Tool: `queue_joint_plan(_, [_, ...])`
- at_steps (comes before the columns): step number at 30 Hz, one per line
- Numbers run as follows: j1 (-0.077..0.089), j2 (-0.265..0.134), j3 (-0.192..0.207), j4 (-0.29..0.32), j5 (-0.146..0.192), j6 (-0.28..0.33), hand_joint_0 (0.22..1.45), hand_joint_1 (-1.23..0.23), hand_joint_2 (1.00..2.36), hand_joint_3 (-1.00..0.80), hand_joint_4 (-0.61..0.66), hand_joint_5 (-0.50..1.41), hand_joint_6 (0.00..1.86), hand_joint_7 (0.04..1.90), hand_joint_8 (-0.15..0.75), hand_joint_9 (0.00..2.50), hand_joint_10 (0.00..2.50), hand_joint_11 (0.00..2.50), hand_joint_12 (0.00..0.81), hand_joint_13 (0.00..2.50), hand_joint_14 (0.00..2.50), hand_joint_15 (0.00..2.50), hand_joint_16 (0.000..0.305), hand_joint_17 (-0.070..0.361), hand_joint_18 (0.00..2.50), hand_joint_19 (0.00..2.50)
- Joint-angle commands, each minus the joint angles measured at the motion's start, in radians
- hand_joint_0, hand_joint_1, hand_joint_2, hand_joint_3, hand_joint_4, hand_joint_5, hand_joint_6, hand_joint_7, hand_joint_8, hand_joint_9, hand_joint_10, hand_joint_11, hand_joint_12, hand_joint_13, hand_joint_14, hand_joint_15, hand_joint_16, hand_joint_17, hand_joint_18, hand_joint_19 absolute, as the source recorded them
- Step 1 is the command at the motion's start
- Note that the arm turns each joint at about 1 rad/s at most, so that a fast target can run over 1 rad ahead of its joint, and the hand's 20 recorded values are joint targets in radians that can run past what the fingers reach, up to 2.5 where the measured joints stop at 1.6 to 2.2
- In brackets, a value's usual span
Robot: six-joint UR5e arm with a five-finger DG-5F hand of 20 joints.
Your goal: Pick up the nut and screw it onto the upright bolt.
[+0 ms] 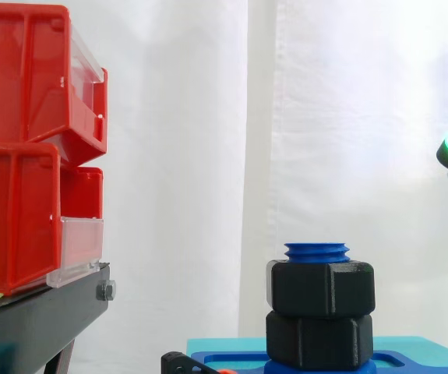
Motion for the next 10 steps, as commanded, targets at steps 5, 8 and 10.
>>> queue_joint_plan(5, [0.0,0.0,0.001,0.0,0.0,0.0,0.48,-0.51,1.0,-0.5,0.04,-0.23,0.5,0.66,0.167,0.08,0.0,0.0,0.327,0.01,0.0,0.0,0.048,0.109,0.0,0.01])
queue_joint_plan(8, [0.0,0.0,0.001,0.0,0.0,0.0,0.48,-0.51,1.0,-0.5,0.04,-0.23,0.5,0.65,0.168,0.1,0.0,0.0,0.327,0.02,0.0,0.0,0.048,0.108,0.0,0.01])
queue_joint_plan(10, [0.0,0.001,0.0,0.0,0.001,0.0,0.48,-0.51,1.0,-0.5,0.04,-0.23,0.5,0.7,0.164,0.07,0.0,0.0,0.326,0.01,0.0,0.0,0.048,0.108,0.0,0.01])
